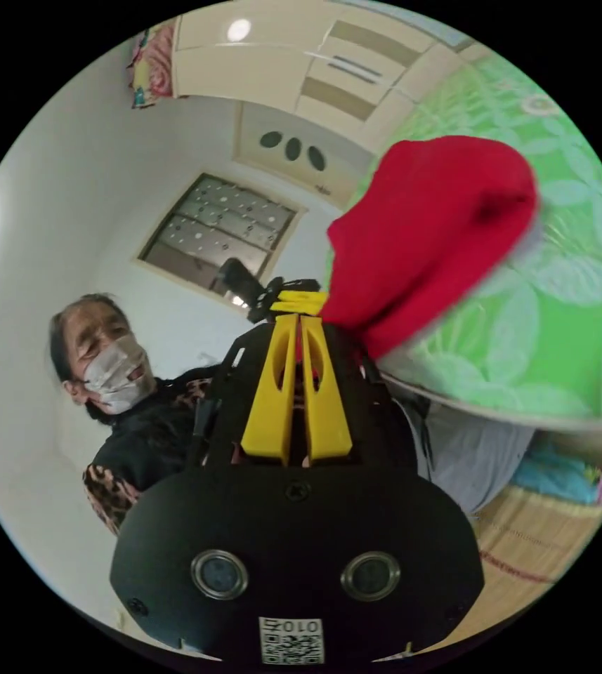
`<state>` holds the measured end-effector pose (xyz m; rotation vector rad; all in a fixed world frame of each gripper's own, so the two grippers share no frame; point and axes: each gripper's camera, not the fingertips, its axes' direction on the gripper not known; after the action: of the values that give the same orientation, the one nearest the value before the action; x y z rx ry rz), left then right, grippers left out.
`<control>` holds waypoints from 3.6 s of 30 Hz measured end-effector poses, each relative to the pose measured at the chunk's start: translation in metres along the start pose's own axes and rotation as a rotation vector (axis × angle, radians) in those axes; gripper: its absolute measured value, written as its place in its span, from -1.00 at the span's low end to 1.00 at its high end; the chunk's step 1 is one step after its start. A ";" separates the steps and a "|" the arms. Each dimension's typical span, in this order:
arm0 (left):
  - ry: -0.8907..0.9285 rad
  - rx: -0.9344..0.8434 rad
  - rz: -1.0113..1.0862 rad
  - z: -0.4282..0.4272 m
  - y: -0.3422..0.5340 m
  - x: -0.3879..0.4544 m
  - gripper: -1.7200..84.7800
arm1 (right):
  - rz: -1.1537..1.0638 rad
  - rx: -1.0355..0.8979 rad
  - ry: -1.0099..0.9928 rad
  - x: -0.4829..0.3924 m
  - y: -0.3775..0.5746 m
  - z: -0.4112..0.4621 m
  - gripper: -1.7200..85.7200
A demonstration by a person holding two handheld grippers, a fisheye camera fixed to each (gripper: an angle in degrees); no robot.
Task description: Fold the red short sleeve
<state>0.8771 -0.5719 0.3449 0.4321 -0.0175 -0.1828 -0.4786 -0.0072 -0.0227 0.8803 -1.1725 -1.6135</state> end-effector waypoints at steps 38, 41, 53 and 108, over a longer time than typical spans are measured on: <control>0.125 0.326 -0.707 -0.032 0.176 -0.168 -0.73 | 0.164 0.250 0.314 -0.251 0.215 0.206 -0.80; 0.114 0.245 -0.892 -0.026 0.194 -0.208 -0.65 | 0.149 0.245 0.317 -0.257 0.228 0.219 -0.80; 0.058 0.021 -0.833 0.012 0.101 -0.327 -0.54 | 0.105 0.240 0.204 -0.237 0.281 0.269 -0.80; 0.603 -0.138 -0.532 0.148 -0.003 -0.366 -0.75 | 0.211 0.372 -0.202 0.134 0.299 -0.173 -0.37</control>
<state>0.5081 -0.5701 0.4856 0.3326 0.7038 -0.5672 -0.2839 -0.2203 0.2099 0.8021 -1.6870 -1.3578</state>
